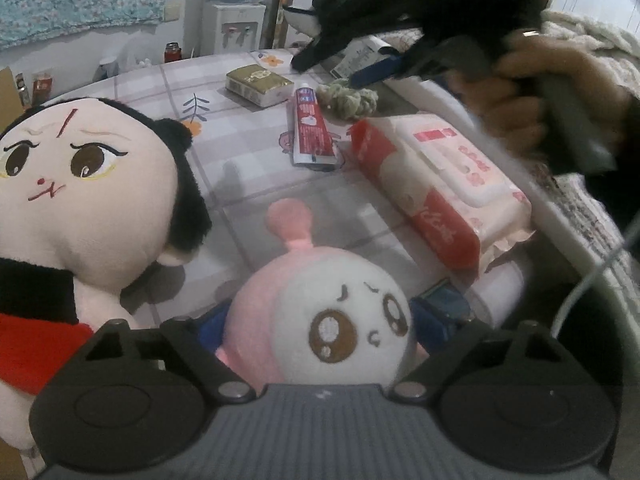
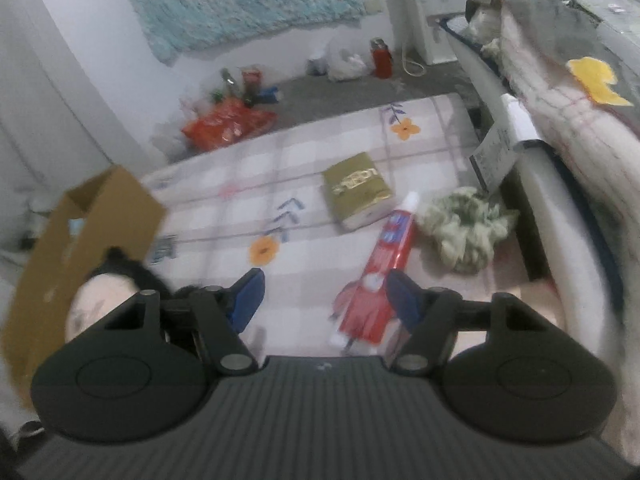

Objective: Organize soft objects
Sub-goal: 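Grasp the red toothpaste tube with right tool while left tool holds the plush, then carry the plush in left tool and toothpaste in right tool to the cardboard box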

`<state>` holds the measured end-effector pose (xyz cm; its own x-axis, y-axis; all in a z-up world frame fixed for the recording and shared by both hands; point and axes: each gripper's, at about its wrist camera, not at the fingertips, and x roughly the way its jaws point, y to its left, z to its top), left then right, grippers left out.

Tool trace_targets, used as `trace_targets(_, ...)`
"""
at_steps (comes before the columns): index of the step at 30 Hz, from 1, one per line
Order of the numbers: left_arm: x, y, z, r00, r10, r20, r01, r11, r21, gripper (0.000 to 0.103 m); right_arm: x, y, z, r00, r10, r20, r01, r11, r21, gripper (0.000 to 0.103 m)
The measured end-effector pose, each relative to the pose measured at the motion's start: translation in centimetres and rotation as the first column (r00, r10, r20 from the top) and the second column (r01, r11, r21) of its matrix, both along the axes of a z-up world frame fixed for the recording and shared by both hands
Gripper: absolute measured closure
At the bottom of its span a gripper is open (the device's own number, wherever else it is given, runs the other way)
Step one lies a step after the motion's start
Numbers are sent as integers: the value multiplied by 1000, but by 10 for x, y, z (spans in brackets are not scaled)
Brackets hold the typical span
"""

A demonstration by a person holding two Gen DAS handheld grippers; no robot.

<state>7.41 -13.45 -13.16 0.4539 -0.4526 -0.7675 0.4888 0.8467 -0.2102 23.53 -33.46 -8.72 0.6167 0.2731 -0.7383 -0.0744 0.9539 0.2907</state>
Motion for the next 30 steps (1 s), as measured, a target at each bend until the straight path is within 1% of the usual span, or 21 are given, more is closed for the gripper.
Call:
trace_targets(3,1,8,3,1000,16,8,-16,1000,1,15,32,1,-22,997,-28,-71,25,999,-39,47)
trace_targets(6,3,20,5,999,36,10,-36,999,-7,15,54,2,-41,991,-60,-121,50,995,-81,48)
trace_targets(8,4,26,5,999,38,2,-38,999,-18,15,66,4,-51,987,-77,-144,62,993,-104,49)
trace_targets(10,4,28,4,999,35,-3,-35,999,-17,15,77,5,-61,983,-96,-158,74,988,-137,52)
trace_targets(11,3,28,3,999,35,-3,-35,999,-15,15,82,6,-65,980,-111,-163,85,984,-157,53)
trace_targets(13,3,28,3,999,38,-1,-38,999,-19,15,89,12,-67,983,-115,-143,84,974,-209,56)
trace_targets(15,3,29,2,999,39,-1,-39,999,-26,15,96,14,-68,981,-133,-141,98,968,-233,59)
trace_targets(16,3,29,2,999,40,-2,-40,999,-29,15,98,15,-68,981,-136,-139,100,966,-239,62)
trace_targets(17,3,29,1,999,40,-1,-40,999,-31,15,99,15,-69,981,-140,-135,102,962,-251,71)
trace_targets(18,3,29,1,999,39,0,-39,999,-31,15,99,16,-69,982,-141,-128,102,957,-270,72)
trace_targets(21,1,30,1,999,38,7,-38,999,-33,15,96,12,-69,984,-138,-115,105,962,-253,74)
trace_targets(24,0,32,3,999,37,14,-37,999,-39,15,83,8,-62,987,-134,-93,110,969,-222,76)
trace_targets(27,-4,34,6,999,33,26,-32,998,-49,15,60,2,-47,992,-119,-43,111,979,-171,78)
trace_targets(30,-6,37,9,999,35,8,-35,997,-71,15,34,-4,-28,994,-109,11,109,985,-134,78)
